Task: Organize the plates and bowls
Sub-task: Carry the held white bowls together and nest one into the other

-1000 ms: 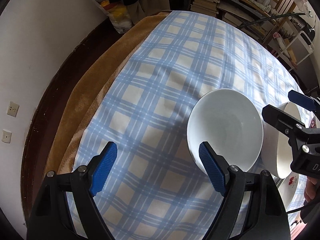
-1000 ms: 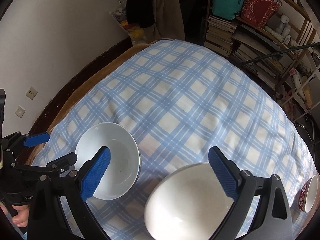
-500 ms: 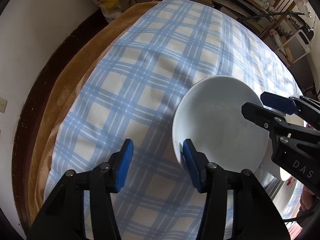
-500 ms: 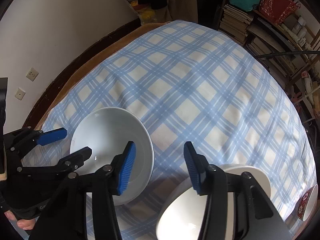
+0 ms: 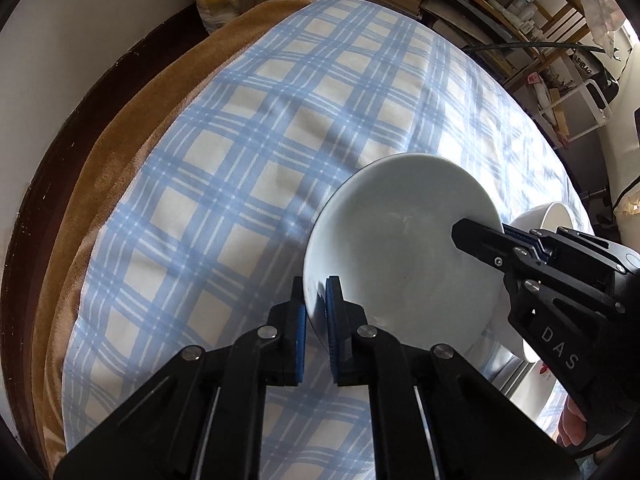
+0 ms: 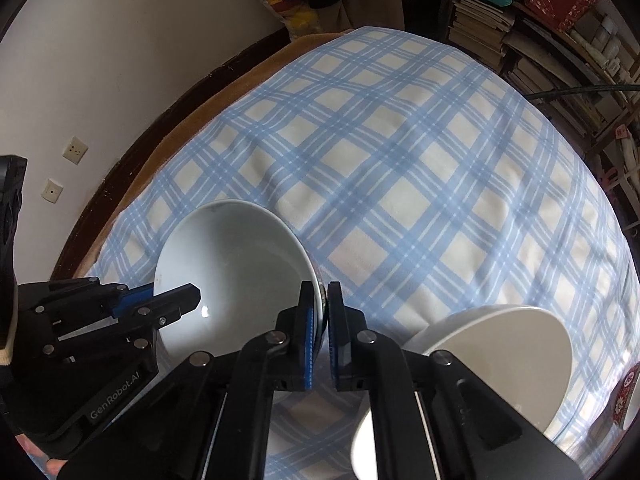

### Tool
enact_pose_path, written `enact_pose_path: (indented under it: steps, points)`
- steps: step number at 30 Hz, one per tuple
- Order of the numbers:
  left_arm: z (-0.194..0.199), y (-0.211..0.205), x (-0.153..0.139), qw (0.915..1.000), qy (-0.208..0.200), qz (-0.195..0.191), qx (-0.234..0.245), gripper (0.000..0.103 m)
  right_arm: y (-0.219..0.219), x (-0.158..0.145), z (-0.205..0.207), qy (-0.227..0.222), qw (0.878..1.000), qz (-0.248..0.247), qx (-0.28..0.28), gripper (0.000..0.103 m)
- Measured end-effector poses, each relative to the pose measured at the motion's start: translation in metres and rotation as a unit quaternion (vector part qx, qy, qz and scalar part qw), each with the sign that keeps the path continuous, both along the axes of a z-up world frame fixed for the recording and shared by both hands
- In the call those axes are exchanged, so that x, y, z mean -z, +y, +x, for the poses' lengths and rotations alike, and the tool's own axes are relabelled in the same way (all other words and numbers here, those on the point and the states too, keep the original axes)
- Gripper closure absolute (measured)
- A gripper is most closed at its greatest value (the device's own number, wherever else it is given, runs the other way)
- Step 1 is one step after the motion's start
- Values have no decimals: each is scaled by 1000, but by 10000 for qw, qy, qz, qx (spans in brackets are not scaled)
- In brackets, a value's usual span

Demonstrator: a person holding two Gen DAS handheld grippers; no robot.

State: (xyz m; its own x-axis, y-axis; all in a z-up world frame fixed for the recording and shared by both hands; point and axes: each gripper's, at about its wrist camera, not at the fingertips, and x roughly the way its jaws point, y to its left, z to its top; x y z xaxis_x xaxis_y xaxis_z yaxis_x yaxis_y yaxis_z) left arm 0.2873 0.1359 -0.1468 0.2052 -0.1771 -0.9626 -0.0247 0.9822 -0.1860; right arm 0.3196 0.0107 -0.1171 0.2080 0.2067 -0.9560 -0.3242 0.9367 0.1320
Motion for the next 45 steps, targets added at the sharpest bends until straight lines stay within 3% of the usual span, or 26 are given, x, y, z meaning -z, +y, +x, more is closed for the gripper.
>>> enact_pose_path:
  steps: [12, 22, 33, 45]
  points:
    - [-8, -19, -56, 9989, -356, 254, 170, 94, -19, -44, -16, -386, 9989, 252, 57, 96]
    - [-17, -65, -87, 9971, -551, 325, 418, 94, -63, -69, -30, -609, 9969, 334, 374, 96]
    - [-16, -116, -85, 9952, -526, 491, 657, 94, -110, -65, -37, -592, 9951, 373, 694, 96]
    - [-8, -148, -56, 9930, -266, 632, 964, 94, -142, -34, -33, -359, 9941, 394, 944, 96]
